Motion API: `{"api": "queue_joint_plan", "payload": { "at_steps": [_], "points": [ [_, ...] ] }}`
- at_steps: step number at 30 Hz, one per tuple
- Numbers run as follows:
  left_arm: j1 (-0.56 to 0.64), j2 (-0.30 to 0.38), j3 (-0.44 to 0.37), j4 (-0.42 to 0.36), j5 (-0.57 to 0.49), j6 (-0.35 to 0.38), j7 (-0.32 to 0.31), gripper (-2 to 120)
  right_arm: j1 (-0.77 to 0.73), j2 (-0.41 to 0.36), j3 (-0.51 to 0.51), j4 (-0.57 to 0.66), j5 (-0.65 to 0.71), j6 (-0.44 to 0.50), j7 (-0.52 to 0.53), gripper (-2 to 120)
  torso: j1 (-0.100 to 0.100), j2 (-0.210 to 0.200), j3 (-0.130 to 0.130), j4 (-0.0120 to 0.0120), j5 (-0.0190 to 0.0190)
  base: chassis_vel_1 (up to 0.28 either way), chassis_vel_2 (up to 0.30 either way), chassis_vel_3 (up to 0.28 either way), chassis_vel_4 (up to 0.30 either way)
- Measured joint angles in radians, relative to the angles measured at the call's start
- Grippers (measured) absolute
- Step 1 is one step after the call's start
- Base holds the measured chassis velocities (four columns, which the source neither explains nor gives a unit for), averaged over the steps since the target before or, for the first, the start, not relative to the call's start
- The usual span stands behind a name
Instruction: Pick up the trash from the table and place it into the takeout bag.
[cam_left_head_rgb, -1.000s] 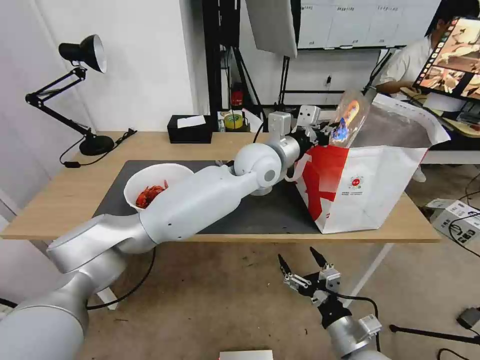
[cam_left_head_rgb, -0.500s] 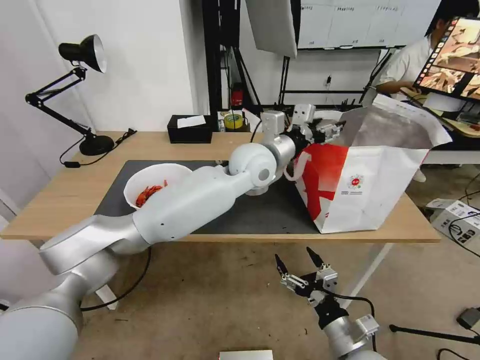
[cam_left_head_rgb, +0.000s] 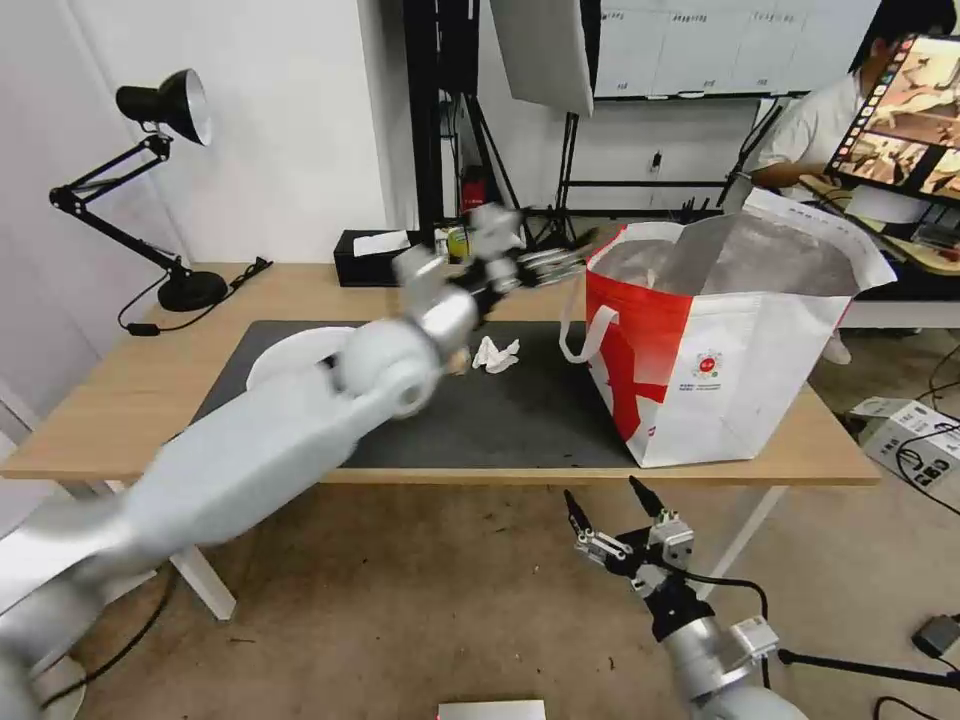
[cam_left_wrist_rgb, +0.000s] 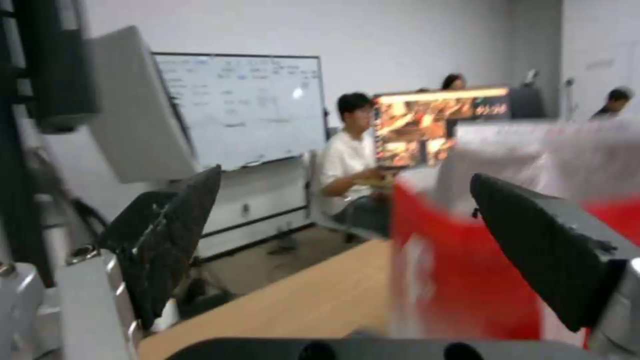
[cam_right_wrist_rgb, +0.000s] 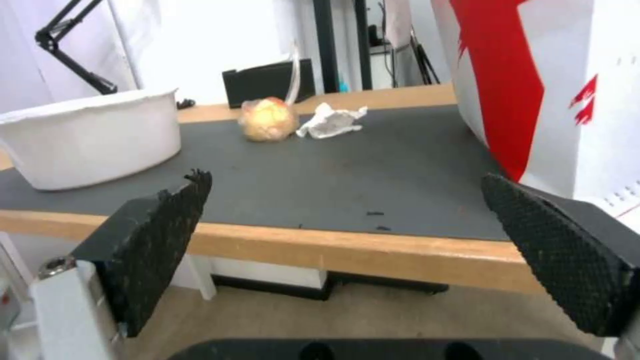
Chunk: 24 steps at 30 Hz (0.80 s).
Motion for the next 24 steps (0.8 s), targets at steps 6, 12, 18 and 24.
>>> {"api": "queue_joint_plan", "payload": {
  "at_steps": [6,12,18,24],
  "points": [
    [0.289,0.098,-0.208,-0.089,0.108,-0.028,0.073,100,0.007,0.001,-0.01,-0.013,-0.004,0.005,0.0,100,0.0,0.0,0.0,-0.0003,-0.0003,0.0,0.0,0.0,0.0],
    [0.602,0.131,-0.469,-0.196,0.159,-0.048,0.081,100,0.015,-0.005,-0.01,-0.021,-0.003,0.013,0.003,100,0.0,0.0,0.0,-0.0003,0.0002,0.0,0.0,0.0,0.0],
    [0.802,0.134,-0.61,-0.26,0.205,-0.08,0.097,100,0.017,-0.004,-0.014,-0.025,-0.002,0.021,0.003,100,0.0,0.0,0.0,-0.0005,0.0006,0.0,0.0,0.0,0.0],
    [0.96,0.073,-0.723,-0.29,0.257,-0.11,0.113,100,0.017,-0.003,-0.01,-0.024,-0.002,0.023,0.003,100,0.0,0.0,0.0,-0.0002,0.0005,0.0,0.0,0.0,0.0]
  ]
}}
